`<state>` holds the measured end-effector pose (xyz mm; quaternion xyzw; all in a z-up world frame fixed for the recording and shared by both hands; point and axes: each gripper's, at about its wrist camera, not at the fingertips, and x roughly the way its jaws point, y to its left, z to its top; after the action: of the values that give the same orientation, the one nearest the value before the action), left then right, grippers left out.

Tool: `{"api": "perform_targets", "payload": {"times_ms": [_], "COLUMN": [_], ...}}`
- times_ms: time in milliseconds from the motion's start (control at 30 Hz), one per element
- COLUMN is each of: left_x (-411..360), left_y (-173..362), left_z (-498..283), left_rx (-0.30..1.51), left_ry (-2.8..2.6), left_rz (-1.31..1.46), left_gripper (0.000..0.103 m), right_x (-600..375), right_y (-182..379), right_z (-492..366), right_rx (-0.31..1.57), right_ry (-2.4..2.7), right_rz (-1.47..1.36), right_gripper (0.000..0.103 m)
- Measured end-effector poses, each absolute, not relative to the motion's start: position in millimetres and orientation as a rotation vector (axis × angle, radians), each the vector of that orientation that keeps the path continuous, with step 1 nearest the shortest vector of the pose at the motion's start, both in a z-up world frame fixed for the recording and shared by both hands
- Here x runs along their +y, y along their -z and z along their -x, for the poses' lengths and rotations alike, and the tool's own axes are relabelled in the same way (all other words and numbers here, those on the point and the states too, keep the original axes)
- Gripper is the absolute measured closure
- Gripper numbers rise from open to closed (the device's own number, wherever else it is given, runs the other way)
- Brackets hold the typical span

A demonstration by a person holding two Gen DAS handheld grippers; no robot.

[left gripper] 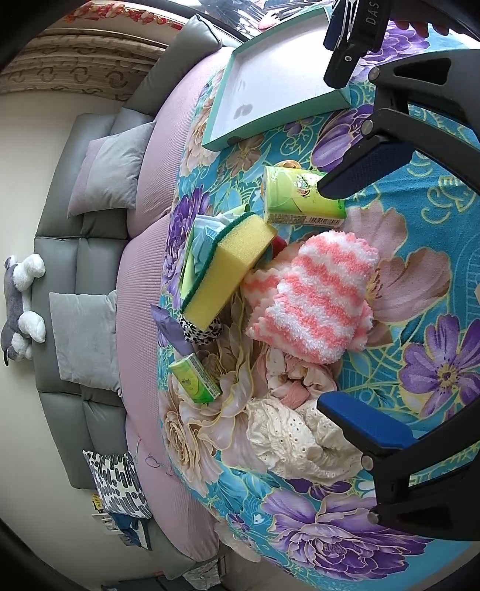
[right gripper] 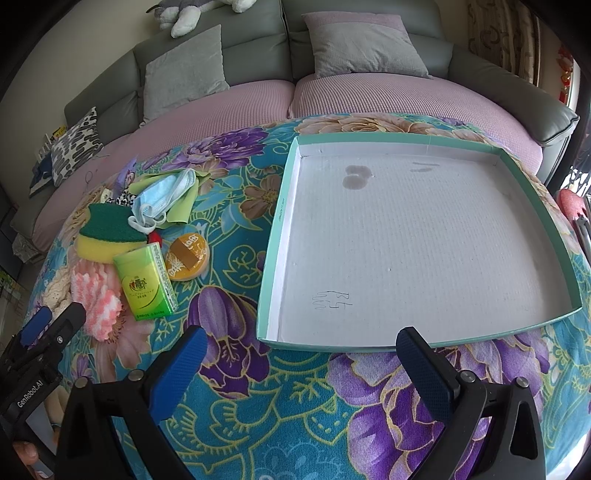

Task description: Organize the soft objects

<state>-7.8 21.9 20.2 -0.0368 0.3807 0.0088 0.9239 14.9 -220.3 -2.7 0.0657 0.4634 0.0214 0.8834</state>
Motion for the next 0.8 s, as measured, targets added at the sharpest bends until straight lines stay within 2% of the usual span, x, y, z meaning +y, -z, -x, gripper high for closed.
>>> {"api": "perform_targets", "payload": {"times_ms": [800], "left_x": [25.8], "left_y": [-25.8], "left_z": [8.2], "left_rx": [0.776], "left_ry": [-0.015], "left_rz": [0.080], "left_gripper": [0.000], "right_x": [-220.5], "right_y": [3.1], "right_z": [-15.2], "right_rx": [0.966], "right_ry": [-0.044], "right_rz": [-0.135], "right_gripper": [0.000]}}
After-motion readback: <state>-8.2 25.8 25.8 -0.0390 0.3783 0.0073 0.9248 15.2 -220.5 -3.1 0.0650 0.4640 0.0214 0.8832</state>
